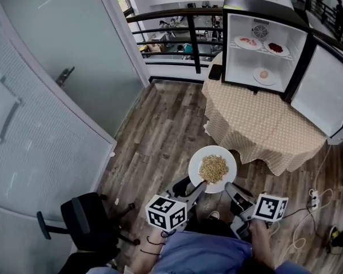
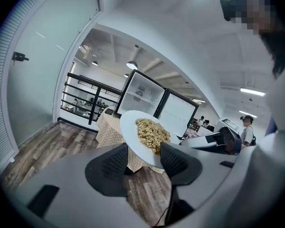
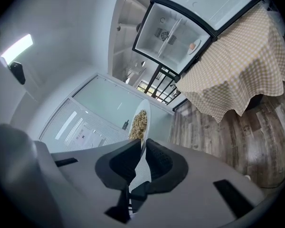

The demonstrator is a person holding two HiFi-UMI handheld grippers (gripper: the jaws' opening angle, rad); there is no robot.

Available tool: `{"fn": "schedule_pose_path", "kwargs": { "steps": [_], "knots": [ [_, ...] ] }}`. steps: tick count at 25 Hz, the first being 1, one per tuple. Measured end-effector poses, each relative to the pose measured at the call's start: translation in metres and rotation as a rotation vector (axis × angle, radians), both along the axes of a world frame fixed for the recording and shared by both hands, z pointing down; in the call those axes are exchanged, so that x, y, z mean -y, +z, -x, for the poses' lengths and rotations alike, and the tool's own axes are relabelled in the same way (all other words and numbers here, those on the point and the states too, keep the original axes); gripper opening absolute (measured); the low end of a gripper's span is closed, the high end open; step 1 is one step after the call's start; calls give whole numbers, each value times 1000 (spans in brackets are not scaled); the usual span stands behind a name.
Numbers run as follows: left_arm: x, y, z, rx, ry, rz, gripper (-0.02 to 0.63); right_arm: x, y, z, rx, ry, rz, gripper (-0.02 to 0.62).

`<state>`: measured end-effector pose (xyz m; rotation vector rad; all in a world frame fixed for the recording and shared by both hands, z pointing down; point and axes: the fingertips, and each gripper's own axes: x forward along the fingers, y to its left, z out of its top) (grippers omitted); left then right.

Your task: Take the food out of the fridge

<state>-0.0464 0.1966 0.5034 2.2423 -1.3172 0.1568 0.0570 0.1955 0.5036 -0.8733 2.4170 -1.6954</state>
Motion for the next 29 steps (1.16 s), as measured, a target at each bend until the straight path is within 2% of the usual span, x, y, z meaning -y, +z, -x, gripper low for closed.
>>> {"fn": "schedule_pose_path", "kwargs": {
  "steps": [16, 20, 29],
  "knots": [
    [5, -6, 16, 20, -50, -20, 218, 11, -8, 17, -2, -59, -46, 38],
    [7, -4, 15, 21, -49, -16, 219, 12, -6, 17, 7, -56, -29, 38],
    [15, -10, 6, 35, -34, -34, 219, 21, -13, 10, 12, -52, -68, 38]
  ]
}}
